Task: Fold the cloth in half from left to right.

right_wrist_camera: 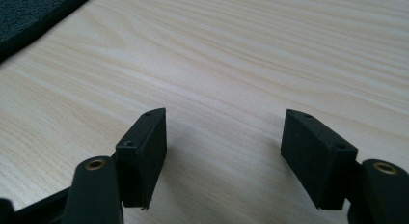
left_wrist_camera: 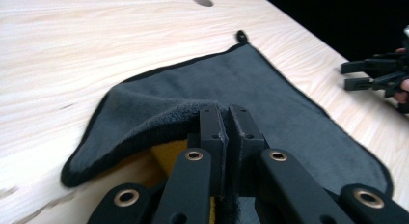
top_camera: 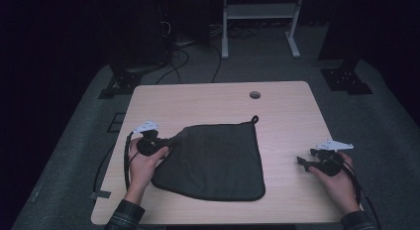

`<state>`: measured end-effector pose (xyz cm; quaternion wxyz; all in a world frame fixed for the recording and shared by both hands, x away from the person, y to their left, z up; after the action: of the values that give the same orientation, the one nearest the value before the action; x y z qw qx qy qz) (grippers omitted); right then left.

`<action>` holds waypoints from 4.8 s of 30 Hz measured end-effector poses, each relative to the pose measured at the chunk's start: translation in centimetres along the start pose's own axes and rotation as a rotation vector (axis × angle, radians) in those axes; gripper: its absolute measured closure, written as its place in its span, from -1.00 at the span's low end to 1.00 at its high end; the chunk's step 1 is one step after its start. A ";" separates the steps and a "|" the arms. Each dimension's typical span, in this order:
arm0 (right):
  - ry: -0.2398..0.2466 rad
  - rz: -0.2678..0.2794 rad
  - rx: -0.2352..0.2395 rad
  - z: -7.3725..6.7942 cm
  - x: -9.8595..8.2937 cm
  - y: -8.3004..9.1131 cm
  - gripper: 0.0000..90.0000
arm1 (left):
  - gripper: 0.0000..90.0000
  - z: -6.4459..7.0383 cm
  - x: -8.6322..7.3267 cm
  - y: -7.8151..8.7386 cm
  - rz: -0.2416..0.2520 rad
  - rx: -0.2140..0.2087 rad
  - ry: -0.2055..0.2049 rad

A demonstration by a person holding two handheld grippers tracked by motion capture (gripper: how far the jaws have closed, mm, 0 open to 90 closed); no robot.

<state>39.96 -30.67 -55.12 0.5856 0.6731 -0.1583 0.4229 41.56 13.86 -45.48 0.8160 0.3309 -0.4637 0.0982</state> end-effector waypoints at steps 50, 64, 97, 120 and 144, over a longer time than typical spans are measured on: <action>0.001 0.000 0.000 0.0 0.0 0.0 -0.29 | 0.89 9.5 1.5 -15.9 -0.222 -0.241 -0.076; 0.002 0.000 0.001 0.0 0.0 0.0 -0.30 | 0.89 9.8 -0.7 -20.4 -0.305 -0.255 -0.055; 0.002 -0.002 0.004 -0.1 -0.1 0.1 -0.30 | 0.34 2.1 -1.9 -8.7 -0.186 -0.038 -0.056; 0.003 -0.002 0.006 -0.1 -0.1 0.1 -0.30 | 0.89 0.6 -3.3 -10.5 -0.232 -0.061 -0.031; 0.003 -0.002 0.006 -0.1 -0.1 0.1 -0.31 | 0.89 9.9 -3.3 -10.5 -0.241 -0.267 -0.144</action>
<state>39.83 -30.63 -55.14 0.5842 0.6745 -0.1553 0.4239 37.80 0.13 -49.49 0.8231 0.2794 -0.4867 -0.0866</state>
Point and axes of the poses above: each handheld gripper's, and its own axes: y roughly backward along the jaws, x roughly out of its top, z roughly to its right, the point moved 10 cm from there along -y, roughly forward along the jaws, and after that the axes turned 5 degrees about -x, right-handed, at the moved point
